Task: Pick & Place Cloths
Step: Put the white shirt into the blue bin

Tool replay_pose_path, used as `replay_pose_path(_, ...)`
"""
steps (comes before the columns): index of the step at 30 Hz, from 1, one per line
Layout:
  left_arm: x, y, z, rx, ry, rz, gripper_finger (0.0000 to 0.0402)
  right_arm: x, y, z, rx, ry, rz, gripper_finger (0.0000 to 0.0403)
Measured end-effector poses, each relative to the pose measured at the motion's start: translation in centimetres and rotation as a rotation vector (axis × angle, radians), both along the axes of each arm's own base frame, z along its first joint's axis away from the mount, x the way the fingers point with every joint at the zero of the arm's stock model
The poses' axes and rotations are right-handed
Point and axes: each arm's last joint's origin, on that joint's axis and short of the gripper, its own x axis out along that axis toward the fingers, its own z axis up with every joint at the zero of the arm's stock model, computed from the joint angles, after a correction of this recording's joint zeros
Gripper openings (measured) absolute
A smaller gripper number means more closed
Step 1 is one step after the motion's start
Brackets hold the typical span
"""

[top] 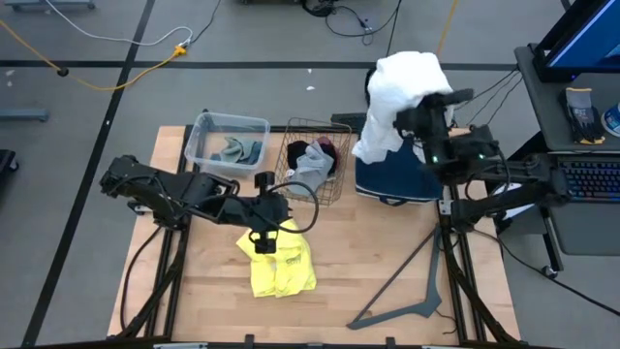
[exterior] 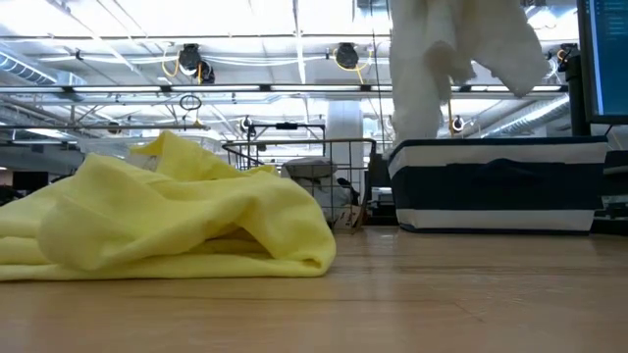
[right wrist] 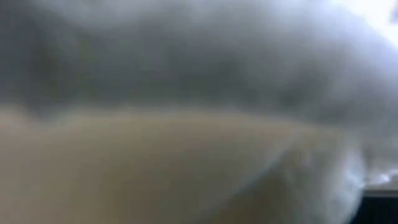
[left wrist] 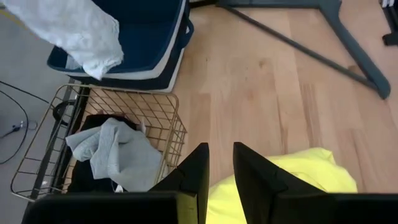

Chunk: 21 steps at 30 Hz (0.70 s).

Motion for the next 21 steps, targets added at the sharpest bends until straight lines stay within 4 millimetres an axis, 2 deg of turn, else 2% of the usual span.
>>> replay_pose_path(6, 0.2, -0.1, -2.7, 0.007, 0.077, 0.021, 0.0076, 0.6, -1.6, -1.3, 0.140, 0.145, -0.145, 0.0000)
replay_pose_path(12, 0.4, -0.1, -6.4, -0.004, 0.127, 0.055, 0.0076, 1.2, -2.5, -3.1, 0.253, 0.162, -0.169, 0.0000)
replay_pose_path(16, 0.4, -0.2, -8.9, -0.009, 0.151, 0.067, 0.0076, 1.6, -3.0, -6.0, 0.293, 0.195, -0.184, 0.0000)
replay_pose_path(21, 0.0, -0.1, -11.3, -0.034, 0.191, 0.115, 0.0076, 1.7, -3.3, -11.0, 0.356, 0.288, -0.258, 0.0000)
